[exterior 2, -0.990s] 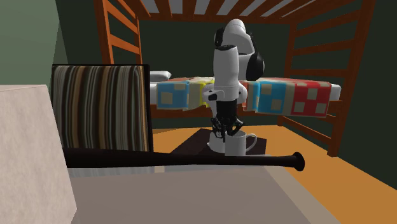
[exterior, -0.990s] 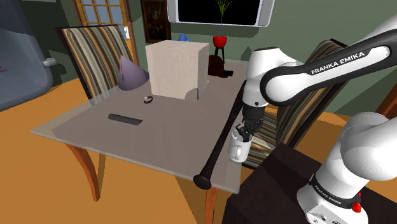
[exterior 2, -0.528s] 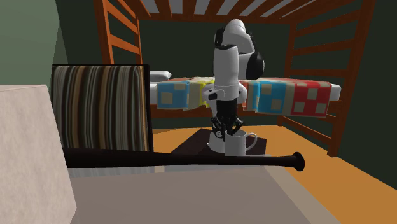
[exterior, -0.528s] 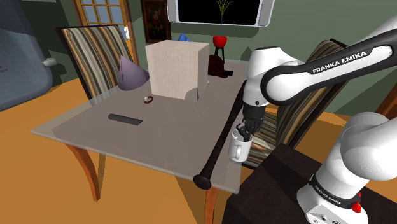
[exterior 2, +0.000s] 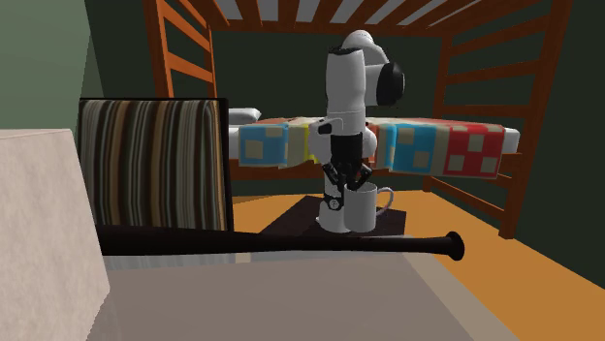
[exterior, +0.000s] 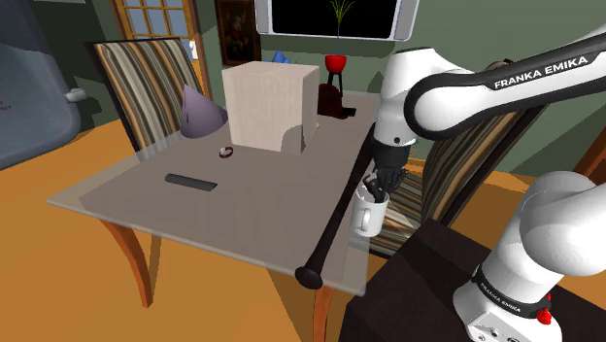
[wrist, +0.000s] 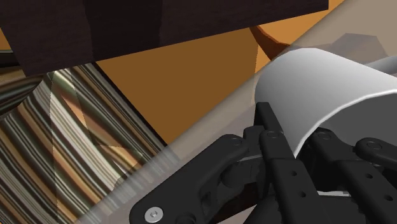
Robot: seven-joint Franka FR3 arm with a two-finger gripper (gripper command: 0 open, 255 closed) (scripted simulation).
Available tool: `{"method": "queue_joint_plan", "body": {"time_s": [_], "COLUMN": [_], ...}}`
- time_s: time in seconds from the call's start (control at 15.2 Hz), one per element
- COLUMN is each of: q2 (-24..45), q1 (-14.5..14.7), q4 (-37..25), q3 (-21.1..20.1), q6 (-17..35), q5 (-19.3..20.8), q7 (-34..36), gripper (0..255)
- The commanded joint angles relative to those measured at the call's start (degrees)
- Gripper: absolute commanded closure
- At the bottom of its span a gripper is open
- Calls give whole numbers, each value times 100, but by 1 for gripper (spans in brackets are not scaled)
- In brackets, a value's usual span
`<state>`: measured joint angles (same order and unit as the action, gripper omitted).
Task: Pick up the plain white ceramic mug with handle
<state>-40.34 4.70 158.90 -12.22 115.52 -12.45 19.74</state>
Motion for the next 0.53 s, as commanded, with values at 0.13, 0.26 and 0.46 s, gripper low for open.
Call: {"method": "queue_joint_plan", "body": {"time_s": [0.13, 0.26, 0.46], "q2": [-142, -195, -223], "q1": [-19, -27, -31], "q4": [-231, -355, -429], "q3": [55, 78, 91], "q6": [-376, -553, -653], "q5": [55, 79, 93], "q7": [14, 25, 32], "gripper": [255, 255, 255]}}
